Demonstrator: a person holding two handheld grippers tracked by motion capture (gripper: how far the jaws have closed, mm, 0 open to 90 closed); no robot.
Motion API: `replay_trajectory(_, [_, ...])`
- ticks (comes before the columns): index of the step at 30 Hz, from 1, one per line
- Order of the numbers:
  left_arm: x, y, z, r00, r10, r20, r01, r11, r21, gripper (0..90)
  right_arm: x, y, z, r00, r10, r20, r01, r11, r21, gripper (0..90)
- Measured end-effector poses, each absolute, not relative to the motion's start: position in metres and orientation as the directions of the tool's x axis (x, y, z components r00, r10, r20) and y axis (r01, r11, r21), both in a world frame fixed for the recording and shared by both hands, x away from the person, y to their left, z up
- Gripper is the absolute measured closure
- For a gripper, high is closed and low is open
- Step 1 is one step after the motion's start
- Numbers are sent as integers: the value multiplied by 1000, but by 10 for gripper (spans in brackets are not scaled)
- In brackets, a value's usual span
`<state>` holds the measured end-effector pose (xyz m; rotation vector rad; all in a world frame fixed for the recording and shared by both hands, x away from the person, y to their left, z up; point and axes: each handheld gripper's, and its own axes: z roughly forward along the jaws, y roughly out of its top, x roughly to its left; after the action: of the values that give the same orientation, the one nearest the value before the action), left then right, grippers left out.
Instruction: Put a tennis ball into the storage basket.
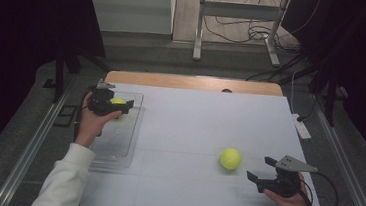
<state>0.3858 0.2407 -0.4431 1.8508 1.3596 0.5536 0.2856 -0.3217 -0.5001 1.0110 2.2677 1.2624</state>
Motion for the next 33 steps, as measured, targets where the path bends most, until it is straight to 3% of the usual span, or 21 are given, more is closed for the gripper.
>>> replay_trajectory(21, [364,228,-438,432,893,-124,572,-165,803,150,287,-321,-501,-682,730,33,415,349,840,106])
replay_trajectory(33, [350,201,-435,537,836,-115,551,-245,798,150,287,-322,-501,-682,731,36,416,347,841,106])
